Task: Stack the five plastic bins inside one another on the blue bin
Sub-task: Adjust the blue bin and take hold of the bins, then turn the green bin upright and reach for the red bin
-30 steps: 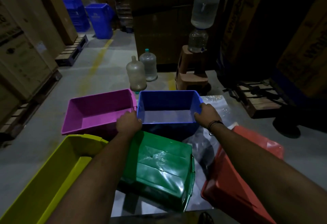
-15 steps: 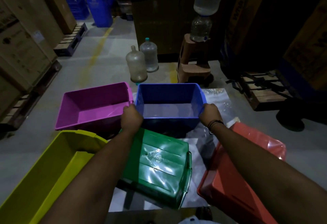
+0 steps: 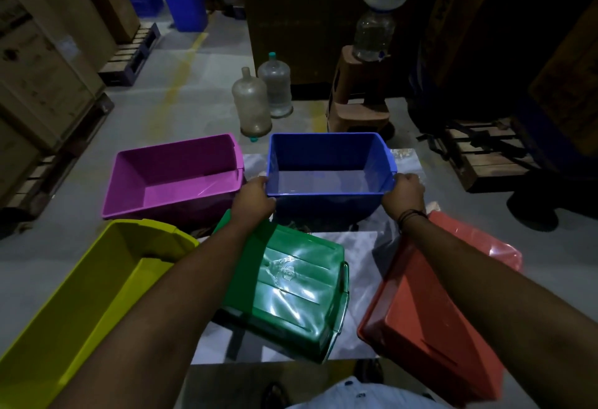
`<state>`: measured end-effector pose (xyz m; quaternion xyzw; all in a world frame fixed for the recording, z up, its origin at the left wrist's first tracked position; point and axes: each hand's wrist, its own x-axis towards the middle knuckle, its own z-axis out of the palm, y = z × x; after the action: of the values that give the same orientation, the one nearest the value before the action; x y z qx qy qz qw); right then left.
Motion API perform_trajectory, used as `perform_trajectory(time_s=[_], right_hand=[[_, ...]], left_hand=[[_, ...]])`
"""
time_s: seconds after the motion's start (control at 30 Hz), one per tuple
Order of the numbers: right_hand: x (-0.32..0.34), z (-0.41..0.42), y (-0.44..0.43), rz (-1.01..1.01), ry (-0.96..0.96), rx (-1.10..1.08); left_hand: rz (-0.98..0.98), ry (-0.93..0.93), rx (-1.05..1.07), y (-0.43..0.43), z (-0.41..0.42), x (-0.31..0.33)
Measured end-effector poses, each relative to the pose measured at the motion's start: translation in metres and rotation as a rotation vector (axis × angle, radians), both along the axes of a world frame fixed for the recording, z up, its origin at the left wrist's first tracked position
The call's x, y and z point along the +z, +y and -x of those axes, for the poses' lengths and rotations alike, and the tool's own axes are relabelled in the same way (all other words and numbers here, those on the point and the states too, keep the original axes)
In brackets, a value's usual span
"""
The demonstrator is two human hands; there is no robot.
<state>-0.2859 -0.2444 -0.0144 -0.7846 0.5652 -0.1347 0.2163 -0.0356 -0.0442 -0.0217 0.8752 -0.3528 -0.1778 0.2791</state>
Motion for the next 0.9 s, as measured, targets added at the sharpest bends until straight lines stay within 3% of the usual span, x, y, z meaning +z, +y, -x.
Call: perform_trajectory(time_s=[0.13, 0.27, 0.4, 0.53, 0.9], right_hand=[[-0.013, -0.006, 0.044, 0.115, 0.035, 0.053], [-0.031, -0.022, 0.099, -0.084, -0.004, 0.204], [-0.045, -0.025, 0.124, -0.308, 0.045, 0.189], [-0.036, -0.026, 0.128, -0.452, 0.049, 0.126], [0.025, -0.011, 0.128, -0.366, -0.049, 0.080]], left_hand=[[-0.158, -0.283, 0.039, 0.030, -0.009, -0.005], [-0.306, -0.401, 0.110, 0.056, -0.010, 0.001], [-0.395, -0.207, 0.224, 0.067, -0.008, 0.005], [-0.344, -0.041, 0.195, 0.069, -0.004, 0.009], [-0.162, -0.011, 0.181, 0.065, 0.007, 0.046]])
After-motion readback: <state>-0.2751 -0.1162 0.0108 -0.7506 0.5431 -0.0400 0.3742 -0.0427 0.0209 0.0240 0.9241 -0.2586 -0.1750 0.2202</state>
